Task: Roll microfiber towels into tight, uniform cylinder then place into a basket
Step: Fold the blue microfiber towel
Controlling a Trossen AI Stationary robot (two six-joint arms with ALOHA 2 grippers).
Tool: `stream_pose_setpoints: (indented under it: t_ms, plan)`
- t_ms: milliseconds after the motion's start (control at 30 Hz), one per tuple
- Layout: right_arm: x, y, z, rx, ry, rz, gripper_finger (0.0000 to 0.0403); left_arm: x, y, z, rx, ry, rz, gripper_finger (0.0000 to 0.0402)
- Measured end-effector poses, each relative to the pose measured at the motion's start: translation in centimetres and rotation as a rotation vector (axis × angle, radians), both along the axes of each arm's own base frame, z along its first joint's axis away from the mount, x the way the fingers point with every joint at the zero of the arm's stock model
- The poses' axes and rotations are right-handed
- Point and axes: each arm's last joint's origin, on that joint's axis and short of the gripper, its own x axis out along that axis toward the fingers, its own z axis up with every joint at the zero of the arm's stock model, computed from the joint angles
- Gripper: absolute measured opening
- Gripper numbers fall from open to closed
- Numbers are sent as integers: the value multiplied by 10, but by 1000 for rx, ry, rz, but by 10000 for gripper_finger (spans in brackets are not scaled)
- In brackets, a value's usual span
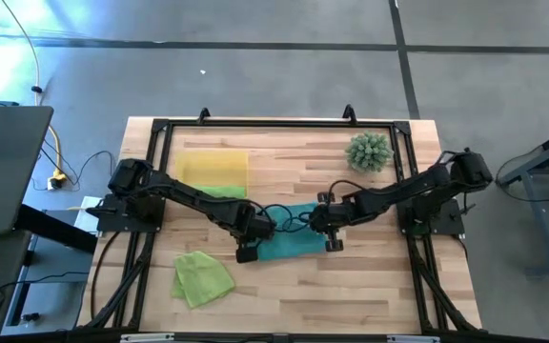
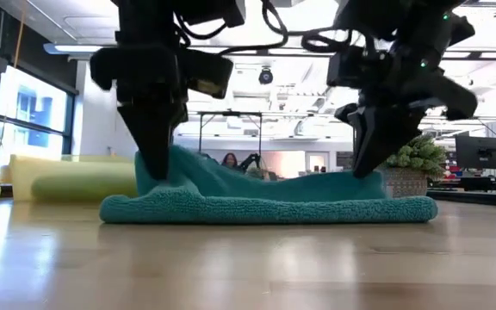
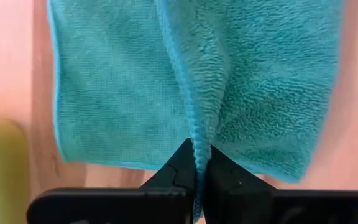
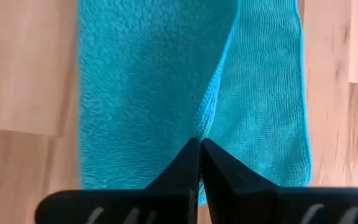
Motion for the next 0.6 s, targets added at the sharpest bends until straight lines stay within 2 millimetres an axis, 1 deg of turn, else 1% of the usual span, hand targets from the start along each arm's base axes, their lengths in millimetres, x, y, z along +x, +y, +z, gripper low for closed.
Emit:
stream_pose_setpoints:
  t_ms: [167,367,600]
  plan:
    - [3,-9,-6,-8,17,-23,0,0,2,0,75,-4,9,0]
    - [4,-16,-7,-36,19,-30,0,0,4,0,96,-5,17,0]
    - [5,-25,-7,-83,18,-48,0,-2,15,0,163,17,56,0]
